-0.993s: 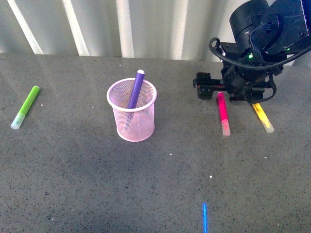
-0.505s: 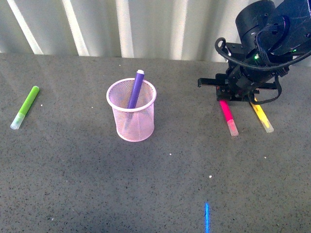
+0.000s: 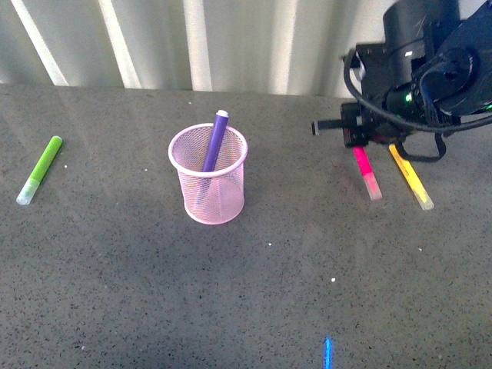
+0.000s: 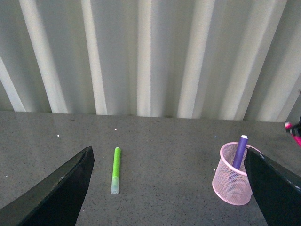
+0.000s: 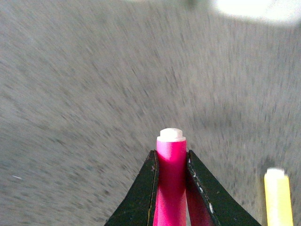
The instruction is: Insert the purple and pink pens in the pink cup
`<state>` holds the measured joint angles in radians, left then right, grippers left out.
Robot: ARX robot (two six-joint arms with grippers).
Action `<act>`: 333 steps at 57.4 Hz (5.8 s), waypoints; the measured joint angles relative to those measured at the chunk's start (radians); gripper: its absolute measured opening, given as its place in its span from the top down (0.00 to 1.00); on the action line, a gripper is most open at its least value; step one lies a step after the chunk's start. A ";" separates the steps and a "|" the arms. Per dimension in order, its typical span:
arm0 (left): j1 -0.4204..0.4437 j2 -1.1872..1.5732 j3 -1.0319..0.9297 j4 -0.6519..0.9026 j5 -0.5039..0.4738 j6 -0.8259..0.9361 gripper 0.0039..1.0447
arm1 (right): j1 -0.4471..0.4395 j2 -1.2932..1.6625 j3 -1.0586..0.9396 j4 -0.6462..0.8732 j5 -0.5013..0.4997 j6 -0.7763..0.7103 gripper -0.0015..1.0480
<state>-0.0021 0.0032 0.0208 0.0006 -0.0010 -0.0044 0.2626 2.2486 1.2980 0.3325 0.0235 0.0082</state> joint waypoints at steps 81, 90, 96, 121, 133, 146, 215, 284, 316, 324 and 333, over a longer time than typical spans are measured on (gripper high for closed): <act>0.000 0.000 0.000 0.000 0.000 0.000 0.06 | 0.319 -0.060 -0.097 0.436 -0.198 0.121 0.89; 0.000 0.000 0.000 0.000 0.000 0.000 0.06 | 0.319 -0.051 -0.097 0.431 -0.197 0.119 0.89; 0.000 0.000 0.000 0.000 0.000 0.000 0.06 | 0.316 -0.048 -0.097 0.432 -0.197 0.116 0.84; 0.000 0.000 0.000 0.000 0.000 0.000 0.06 | 0.297 -0.055 -0.097 0.396 -0.190 0.149 0.14; 0.000 0.000 0.000 0.000 0.000 0.000 0.06 | 0.256 -0.194 -0.102 0.261 -0.070 0.187 0.07; 0.000 0.000 0.000 0.000 -0.002 0.000 0.06 | 0.139 -0.398 -0.201 -0.003 0.253 0.100 0.07; 0.000 -0.001 0.000 0.000 0.001 0.000 0.06 | -0.178 -1.161 -1.215 0.652 0.059 -0.012 0.97; 0.000 -0.001 0.000 0.000 0.000 0.000 0.06 | -0.260 -1.974 -1.281 -0.054 -0.022 -0.011 0.97; 0.000 -0.001 0.000 0.000 0.000 0.000 0.06 | -0.260 -2.243 -1.281 -0.327 -0.022 -0.011 0.97; 0.000 -0.002 0.000 0.000 0.000 0.000 0.06 | -0.260 -2.244 -1.281 -0.331 -0.021 -0.011 0.97; 0.000 -0.002 0.000 0.000 0.000 0.000 0.06 | -0.260 -2.244 -1.281 -0.331 -0.022 -0.011 0.78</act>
<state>-0.0021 0.0013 0.0208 0.0006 -0.0006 -0.0044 0.0025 0.0044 0.0170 0.0013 0.0017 -0.0029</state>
